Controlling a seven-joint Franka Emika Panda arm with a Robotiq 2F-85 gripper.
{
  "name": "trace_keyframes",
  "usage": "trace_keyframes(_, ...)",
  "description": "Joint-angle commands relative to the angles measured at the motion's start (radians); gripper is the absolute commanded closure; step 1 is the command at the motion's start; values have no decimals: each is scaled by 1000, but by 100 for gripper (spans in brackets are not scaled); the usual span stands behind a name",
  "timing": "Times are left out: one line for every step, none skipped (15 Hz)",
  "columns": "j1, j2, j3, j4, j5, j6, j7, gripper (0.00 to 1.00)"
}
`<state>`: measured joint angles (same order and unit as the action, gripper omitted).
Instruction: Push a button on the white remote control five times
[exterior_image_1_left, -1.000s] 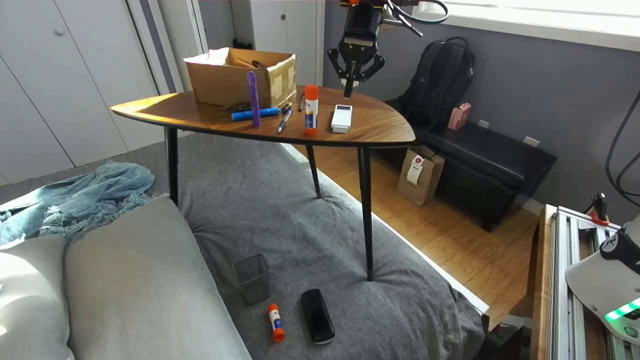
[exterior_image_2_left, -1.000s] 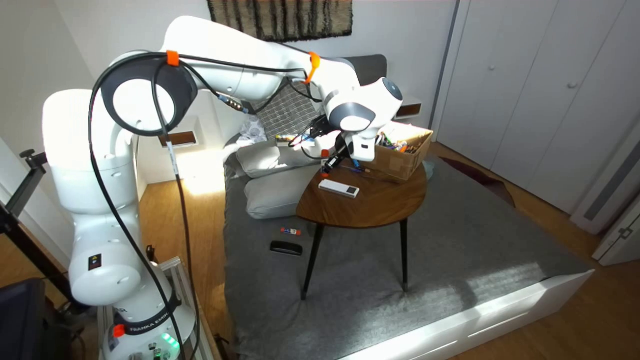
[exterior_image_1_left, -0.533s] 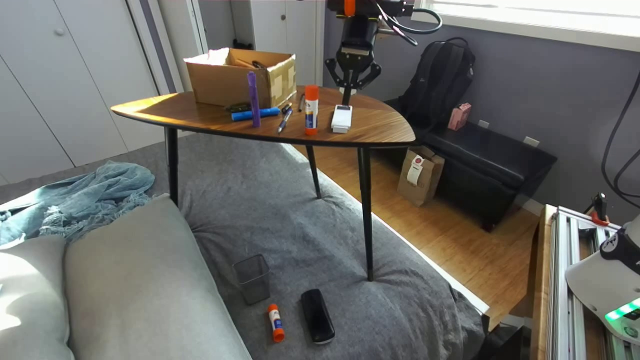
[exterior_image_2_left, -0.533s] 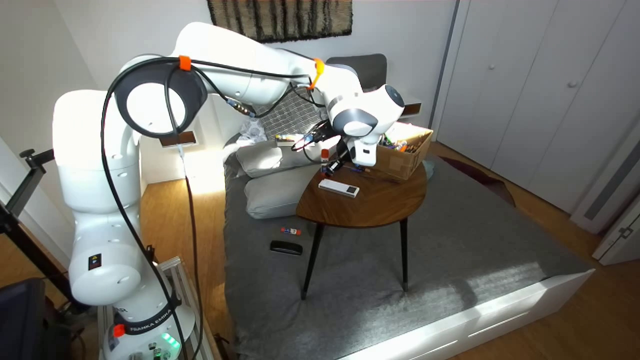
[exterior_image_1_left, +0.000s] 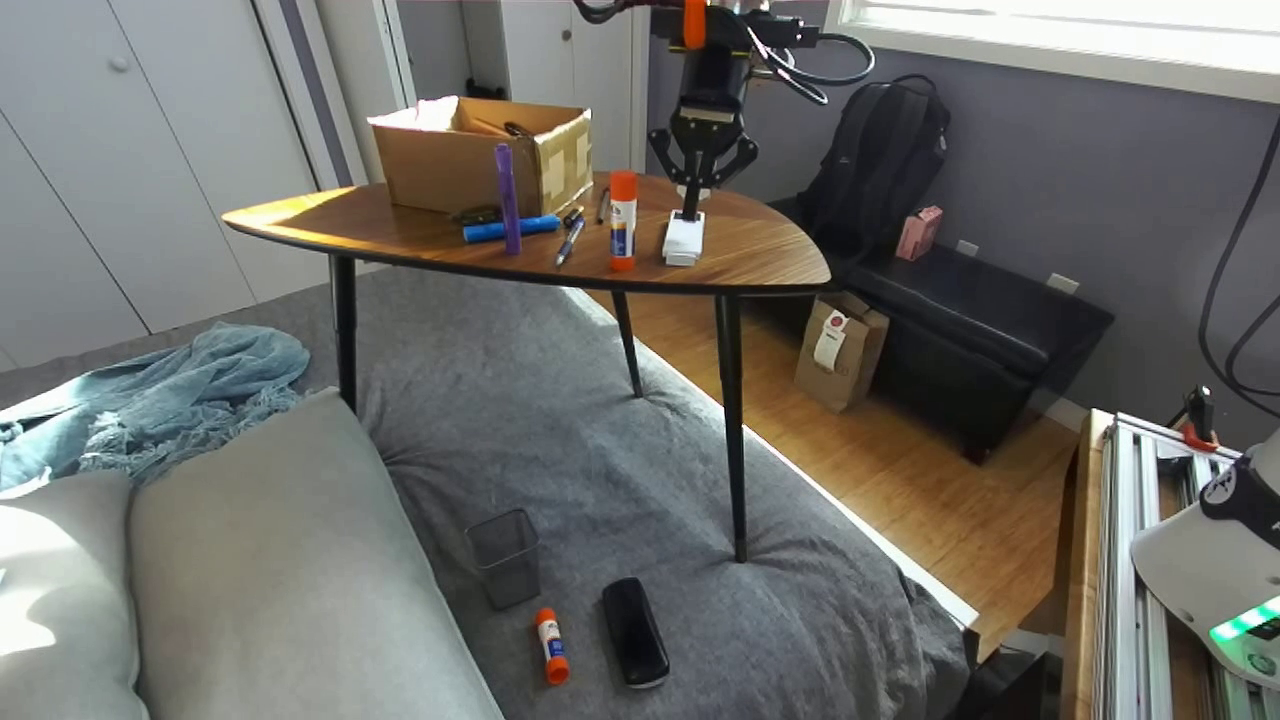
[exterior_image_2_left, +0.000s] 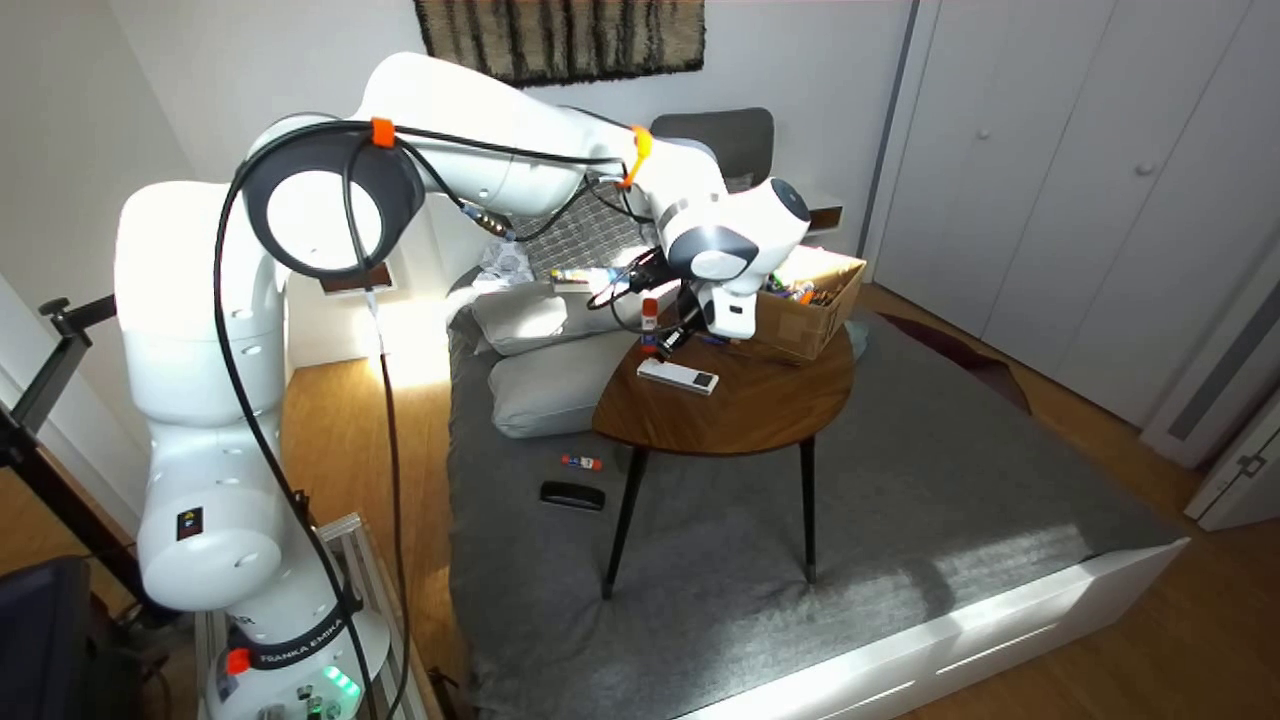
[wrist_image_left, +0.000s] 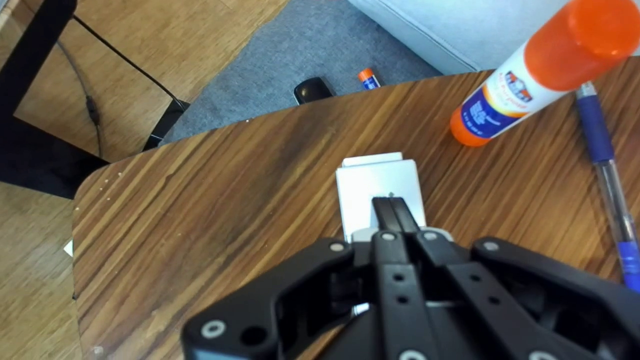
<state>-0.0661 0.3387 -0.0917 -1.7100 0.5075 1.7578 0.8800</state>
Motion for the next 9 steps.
trace_keyframes(6,17,0,26,-23,11,30,100)
trace_keyframes(7,19,0,27,-24,12,30,100)
trace_keyframes(7,19,0,26,-26,15,32,100)
trace_keyframes(8,21,0,26,-27,15,33,100)
trace_keyframes(8,22,0,26,-29,16,35,100)
trace_keyframes(8,24,0,26,-29,17,34,100)
trace_keyframes(8,25,0,25,-29,18,34,100)
trace_keyframes(8,27,0,25,-29,19,34,100)
trace_keyframes(8,28,0,25,-29,20,34,100)
